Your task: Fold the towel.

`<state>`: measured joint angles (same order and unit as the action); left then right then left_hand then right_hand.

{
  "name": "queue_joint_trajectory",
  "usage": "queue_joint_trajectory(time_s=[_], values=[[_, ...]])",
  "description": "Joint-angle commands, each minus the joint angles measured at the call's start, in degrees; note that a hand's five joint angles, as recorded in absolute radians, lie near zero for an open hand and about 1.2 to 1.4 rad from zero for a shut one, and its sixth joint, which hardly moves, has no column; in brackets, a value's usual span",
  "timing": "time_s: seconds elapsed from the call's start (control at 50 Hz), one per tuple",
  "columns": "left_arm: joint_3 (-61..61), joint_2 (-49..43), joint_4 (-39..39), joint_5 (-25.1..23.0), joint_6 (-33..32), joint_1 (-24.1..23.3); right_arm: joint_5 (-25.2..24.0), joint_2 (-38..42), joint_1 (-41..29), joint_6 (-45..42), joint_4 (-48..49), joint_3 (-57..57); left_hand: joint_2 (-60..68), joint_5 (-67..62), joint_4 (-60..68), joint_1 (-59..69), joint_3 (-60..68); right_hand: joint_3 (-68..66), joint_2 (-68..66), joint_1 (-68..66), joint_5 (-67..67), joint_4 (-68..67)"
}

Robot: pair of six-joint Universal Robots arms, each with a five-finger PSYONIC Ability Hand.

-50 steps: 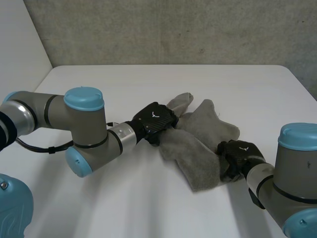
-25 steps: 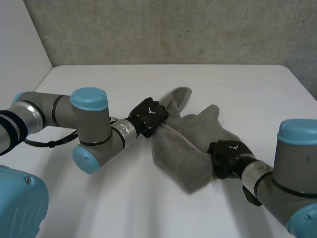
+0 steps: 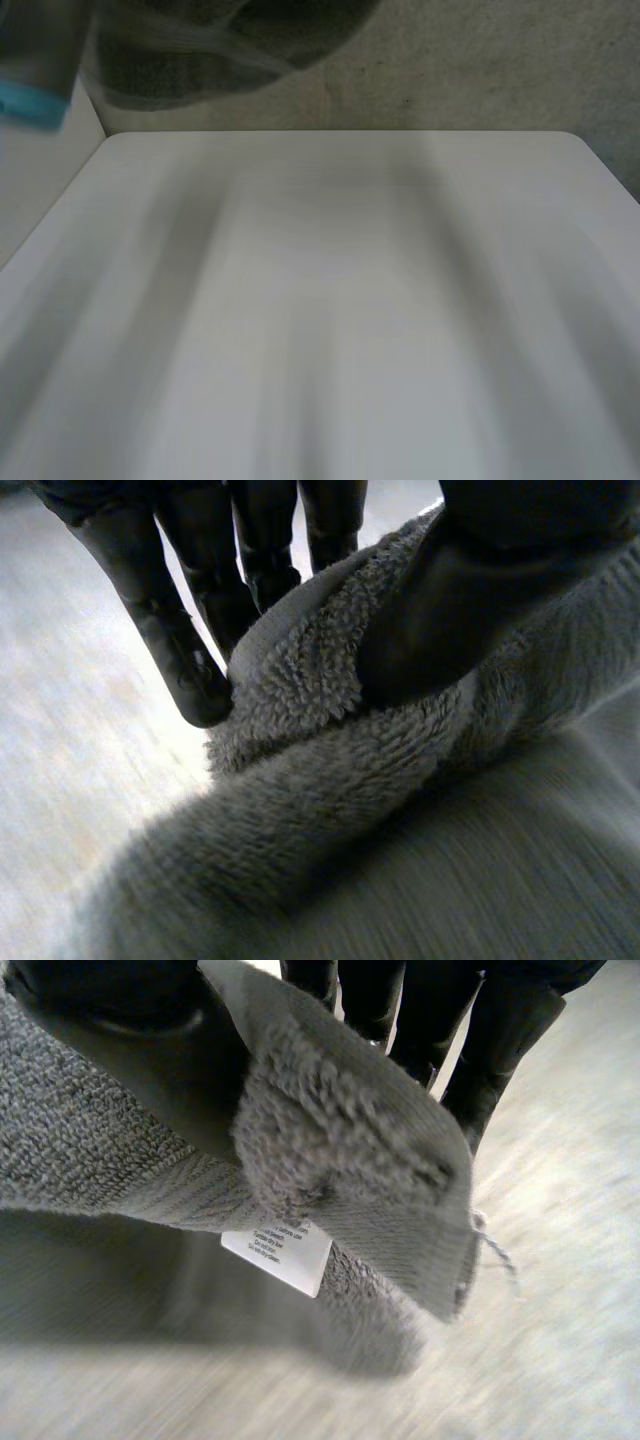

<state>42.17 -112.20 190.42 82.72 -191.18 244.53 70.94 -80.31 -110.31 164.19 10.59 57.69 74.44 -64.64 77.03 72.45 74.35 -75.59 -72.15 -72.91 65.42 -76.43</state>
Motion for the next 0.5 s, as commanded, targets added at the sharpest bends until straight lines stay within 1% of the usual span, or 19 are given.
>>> queue_joint_trajectory(time_s=[0.02,0.04,0.06,0.08,0.1,0.14,0.16,0.2,0.28,0.32,0.36,0.42,0.44,0.46,0.48,0.5], values=[[33.01,6.28,3.36,-5.63,-3.23,0.34,-3.26,1.38,-2.45,-20.62,-0.83,23.22,5.56,-5.36,2.97,7.55,5.65,-4.41,-7.85,-7.09,4.58,-3.57],[38.72,6.37,5.47,-6.69,-4.72,0.34,-3.26,1.39,-2.45,-20.67,-0.83,23.26,5.56,-5.36,2.97,7.55,5.65,-4.41,-7.85,-7.09,4.58,-3.57],[38.78,6.38,5.49,-6.7,-4.73,0.34,-2.83,2.26,-2.45,-24.84,-0.92,26.39,5.56,-5.36,2.97,7.55,5.65,-4.41,-7.85,-7.09,4.58,-3.57],[43.92,6.38,7.58,-7.48,-6.47,0.34,-2.65,3.13,-2.54,-27.93,-1.0,29.47,5.56,-5.36,2.97,7.55,5.65,-4.41,-7.85,-7.09,4.58,-3.57],[43.97,6.38,7.6,-7.49,-6.49,0.34,-2.65,3.14,-2.54,-27.96,-1.01,29.5,5.56,-5.36,2.97,7.55,5.65,-4.41,-7.85,-7.09,4.58,-3.57],[52.19,5.94,11.62,-7.93,-10.86,0.34,-2.47,5.42,-2.62,-31.12,-1.09,34.4,5.56,-5.36,2.97,7.55,5.65,-4.41,-7.85,-7.09,4.58,-3.57],[52.23,5.94,11.64,-7.93,-10.89,0.34,-2.47,5.43,-2.62,-31.13,-1.09,34.42,5.56,-5.36,2.97,7.55,5.65,-4.41,-7.85,-7.09,4.58,-3.57],[57.83,4.98,14.7,-7.93,-14.82,-0.1,-2.38,8.14,-2.62,-31.21,-1.18,37.48,5.56,-5.36,2.97,7.55,5.65,-4.41,-7.85,-7.09,4.58,-3.57],[60.48,2.35,15.86,-7.93,-17.38,-0.89,-2.03,10.69,-3.85,-31.39,-1.01,39.33,5.56,-5.36,2.97,7.55,5.65,-4.41,-7.85,-7.09,4.58,-3.57],[61.02,1.1,15.86,-7.75,-17.65,-1.07,-1.5,11.4,-4.65,-31.04,-1.01,39.78,5.56,-5.36,2.97,7.55,5.65,-4.41,-7.85,-7.09,4.58,-3.57],[61.19,-0.65,15.86,-7.32,-17.92,-1.77,0.77,12.37,-5.17,-30.86,-1.09,40.13,1.4,-1.2,-1.19,3.39,1.49,-4.41,-7.85,-7.09,4.58,-3.57],[61.19,-1.01,15.86,-7.31,-17.92,-1.86,1.92,12.81,-5.26,-30.69,-1.09,40.13,-0.31,0.51,-2.9,1.69,-0.22,-4.41,-7.85,-7.09,4.58,-3.57],[61.19,-1.09,15.86,-7.23,-17.92,-1.77,2.88,12.98,-5.26,-30.6,-1.09,40.04,-2.81,3.01,-5.39,-0.81,-2.72,-3.14,-6.57,-5.82,3.31,-2.3],[61.19,-1.01,15.86,-7.23,-17.92,-1.6,3.76,12.9,-5.26,-30.6,-1.09,39.87,-7.16,7.36,-9.75,-5.17,-7.07,1.7,-1.73,-0.98,-1.53,2.55],[61.19,-1.01,15.86,-7.23,-17.92,-1.6,3.77,12.9,-5.26,-30.6,-1.09,39.87,-7.21,7.4,-9.79,-5.21,-7.11,1.75,-1.68,-0.93,-1.58,2.59],[61.11,-0.83,15.77,-7.23,-17.92,-1.34,4.38,12.81,-5.26,-30.6,-1.09,39.61,-13.03,13.23,-15.62,-11.04,-12.94,9.58,6.15,6.9,-9.41,10.42]])
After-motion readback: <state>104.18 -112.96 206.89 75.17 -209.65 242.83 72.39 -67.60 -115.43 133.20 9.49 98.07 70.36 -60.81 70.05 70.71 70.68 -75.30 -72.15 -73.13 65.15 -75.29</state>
